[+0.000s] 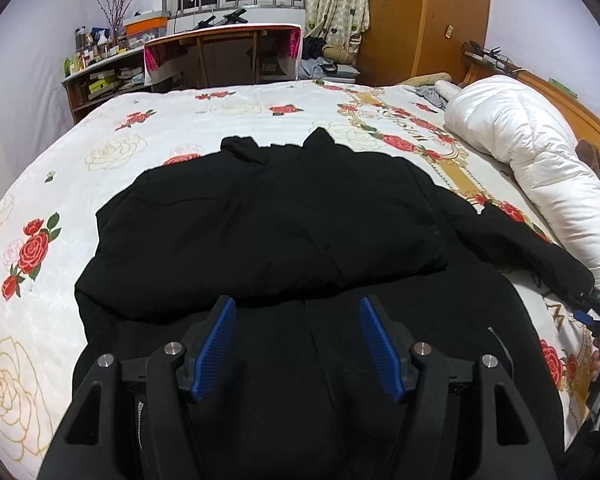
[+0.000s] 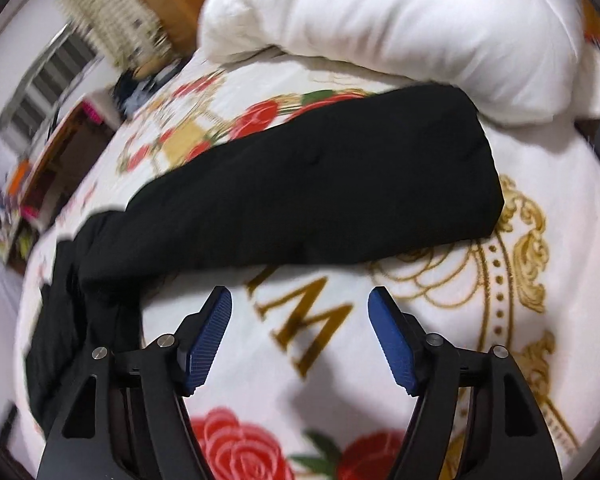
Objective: Fold large clothes
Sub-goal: 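Grasp the other black sleeve with the right tool and lift it, then carry the sleeve across the coat body with the right tool and release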
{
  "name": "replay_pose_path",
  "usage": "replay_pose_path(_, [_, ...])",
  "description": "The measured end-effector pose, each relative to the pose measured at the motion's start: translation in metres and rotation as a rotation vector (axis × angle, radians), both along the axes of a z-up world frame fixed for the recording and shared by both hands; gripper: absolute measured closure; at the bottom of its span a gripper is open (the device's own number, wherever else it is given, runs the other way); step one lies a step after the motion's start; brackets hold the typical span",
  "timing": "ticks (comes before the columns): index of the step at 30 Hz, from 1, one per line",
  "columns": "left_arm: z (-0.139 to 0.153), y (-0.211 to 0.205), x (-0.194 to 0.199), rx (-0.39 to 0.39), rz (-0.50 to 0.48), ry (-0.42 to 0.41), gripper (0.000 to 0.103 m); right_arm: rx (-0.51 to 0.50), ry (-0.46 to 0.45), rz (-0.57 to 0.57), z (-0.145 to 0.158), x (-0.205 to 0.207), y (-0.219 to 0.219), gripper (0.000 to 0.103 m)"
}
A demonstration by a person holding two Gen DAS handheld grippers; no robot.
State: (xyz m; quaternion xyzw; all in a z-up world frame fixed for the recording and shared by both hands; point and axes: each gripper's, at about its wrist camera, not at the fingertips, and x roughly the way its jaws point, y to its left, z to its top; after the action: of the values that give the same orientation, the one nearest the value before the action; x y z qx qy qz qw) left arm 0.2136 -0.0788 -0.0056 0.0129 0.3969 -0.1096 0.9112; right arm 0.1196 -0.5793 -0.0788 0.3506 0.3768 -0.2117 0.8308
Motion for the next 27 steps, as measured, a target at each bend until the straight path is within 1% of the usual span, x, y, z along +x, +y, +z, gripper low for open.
replay_pose_path(3, [-0.008,0.003,0.002,0.005,0.01,0.019,0.037,0.076,-0.042,-0.077,-0.008,-0.001,-0.02,0.032])
replay_pose_path(7, [-0.017,0.006,0.006,0.01,0.02,0.037,0.037,0.105,-0.043,-0.129,-0.017,0.006,-0.035,0.031])
replay_pose_path(10, [-0.022,0.009,0.008,0.014,0.026,0.046,0.037,0.092,-0.049,-0.157,-0.02,0.01,-0.042,0.031])
replay_pose_path(15, [-0.03,0.016,0.01,0.02,0.038,0.063,0.037,0.043,-0.026,-0.203,-0.017,0.017,-0.051,0.031])
replay_pose_path(16, [-0.03,0.017,0.011,0.02,0.042,0.065,0.037,0.034,-0.018,-0.213,-0.015,0.018,-0.053,0.036])
replay_pose_path(17, [-0.031,0.019,0.01,0.018,0.047,0.067,0.037,0.021,-0.005,-0.228,-0.012,0.018,-0.054,0.043])
replay_pose_path(18, [-0.031,0.02,0.011,0.016,0.051,0.067,0.037,0.013,0.001,-0.231,-0.01,0.019,-0.054,0.062])
replay_pose_path(19, [-0.031,0.022,0.011,0.016,0.056,0.067,0.037,0.002,0.012,-0.23,-0.005,0.019,-0.055,0.073])
replay_pose_path(21, [-0.03,0.027,0.011,0.01,0.066,0.067,0.037,-0.019,0.019,-0.22,0.004,0.021,-0.054,0.078])
replay_pose_path(23, [-0.028,0.032,0.009,0.0,0.076,0.064,0.037,-0.074,0.011,-0.201,0.025,0.023,-0.049,0.08])
replay_pose_path(27, [-0.023,0.044,0.005,-0.02,0.099,0.06,0.037,-0.135,-0.063,-0.172,0.072,0.024,-0.039,0.082])
